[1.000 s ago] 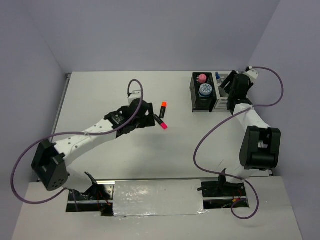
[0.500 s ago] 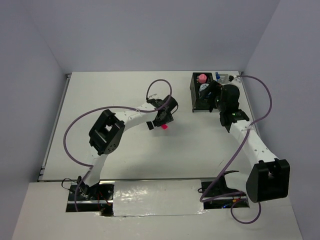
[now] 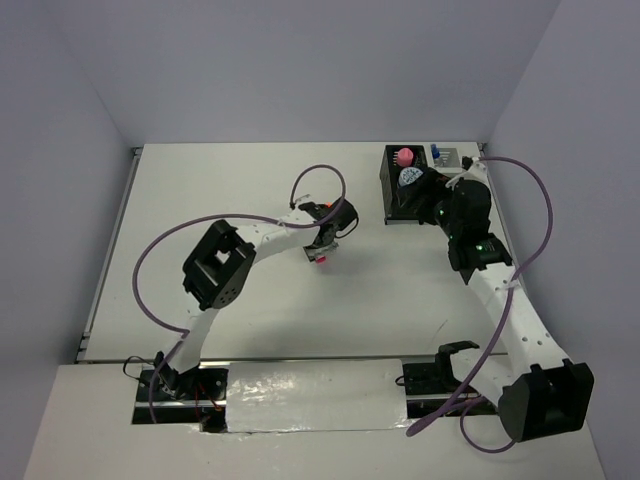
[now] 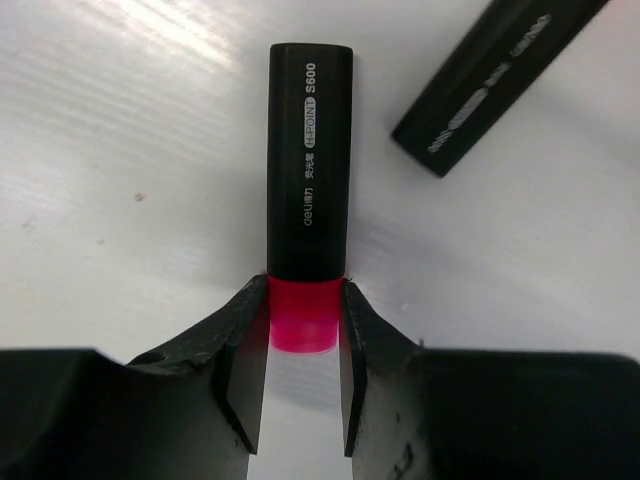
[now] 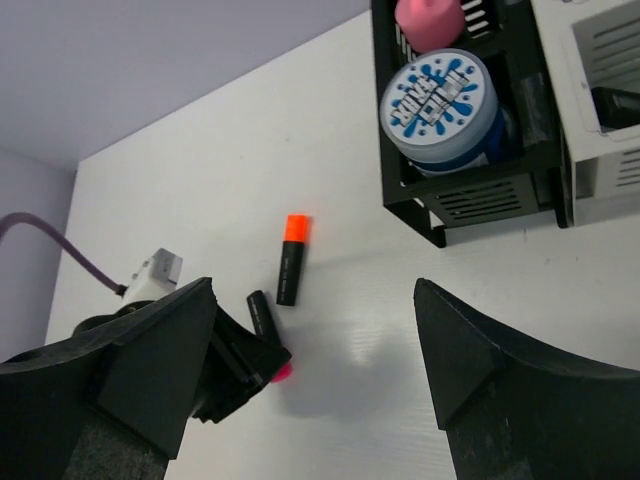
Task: Sort the stationery into containers
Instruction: Pick up the pen from the center of the board.
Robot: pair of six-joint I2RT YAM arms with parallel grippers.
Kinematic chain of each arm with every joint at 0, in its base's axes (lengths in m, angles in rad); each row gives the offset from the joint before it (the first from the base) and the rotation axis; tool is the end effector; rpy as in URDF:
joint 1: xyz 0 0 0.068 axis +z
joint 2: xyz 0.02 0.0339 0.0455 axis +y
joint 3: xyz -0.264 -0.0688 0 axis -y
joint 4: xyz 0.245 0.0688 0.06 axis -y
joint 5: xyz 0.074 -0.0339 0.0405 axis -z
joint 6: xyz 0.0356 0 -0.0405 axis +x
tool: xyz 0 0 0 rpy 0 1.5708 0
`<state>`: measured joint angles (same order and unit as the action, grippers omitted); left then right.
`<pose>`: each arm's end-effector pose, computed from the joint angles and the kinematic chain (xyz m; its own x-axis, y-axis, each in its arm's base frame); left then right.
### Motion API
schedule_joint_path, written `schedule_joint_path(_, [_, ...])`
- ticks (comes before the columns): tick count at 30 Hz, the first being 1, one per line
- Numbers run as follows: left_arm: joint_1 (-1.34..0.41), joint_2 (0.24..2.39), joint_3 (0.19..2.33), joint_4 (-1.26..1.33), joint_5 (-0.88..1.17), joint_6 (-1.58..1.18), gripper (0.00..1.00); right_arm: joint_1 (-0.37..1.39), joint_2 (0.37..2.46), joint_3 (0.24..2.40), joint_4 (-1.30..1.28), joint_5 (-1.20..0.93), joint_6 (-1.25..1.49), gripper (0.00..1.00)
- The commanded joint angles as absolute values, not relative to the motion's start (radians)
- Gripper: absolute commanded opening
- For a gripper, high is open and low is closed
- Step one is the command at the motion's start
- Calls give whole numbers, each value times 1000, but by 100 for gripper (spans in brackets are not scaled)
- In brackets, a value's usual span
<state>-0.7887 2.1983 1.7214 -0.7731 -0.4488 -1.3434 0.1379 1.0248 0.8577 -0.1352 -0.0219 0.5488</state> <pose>0.3307 -0.3110 0.1674 -0.6796 -0.5614 -0.4722 -0.5292 0.8209 -0.2144 0.2367 0.0336 0.3249 -0.3341 0.4802 -0.8111 0.0189 0.8637 0.5036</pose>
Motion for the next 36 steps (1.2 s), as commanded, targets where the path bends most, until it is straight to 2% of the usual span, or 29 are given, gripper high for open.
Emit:
schedule_joint_path(1, [-790,2142,1564,-789,-445,-1371,17,144,983,844,-109,-86,534,87])
schedule_joint_path(3, [-792,2061,1496,-763,-454,-1352,3,144,980,822,-66,-180,538,88])
schedule_joint_path(4, [-795,2025,1408,-708,-459,-1339,0,144,989,796,-19,-219,543,88])
schedule_joint_path(11, [-882,1573,951,-169,-451,-985,0,212,1112,706,170,-366,622,88])
schedule_joint_path(14, [-896,1449,775,71,-352,-853,0,306,1199,701,323,-455,667,88])
schedule_joint_path(16, [-905,1401,727,145,-328,-804,0,378,1282,718,363,-505,684,88])
schedule_joint_path(21, [-916,1255,624,279,-284,-752,0,486,1367,747,377,-425,703,87])
schedule_joint_path(29, [-916,1167,617,321,-235,-693,0,621,1457,778,403,-420,726,85])
schedule_joint_path(31, [-916,1170,621,322,-219,-689,0,630,1480,784,416,-429,727,72])
schedule_joint_path(33, [-914,1178,630,321,-196,-680,3,637,1489,785,446,-442,729,37])
schedule_joint_path(34, [-914,1189,638,316,-195,-678,7,637,1488,788,452,-446,730,8])
schedule_joint_path(35, [-916,1192,641,307,-198,-677,30,637,1483,788,454,-433,727,0])
schedule_joint_path(36, [-916,1193,644,296,-209,-684,54,634,1470,790,454,-428,721,0])
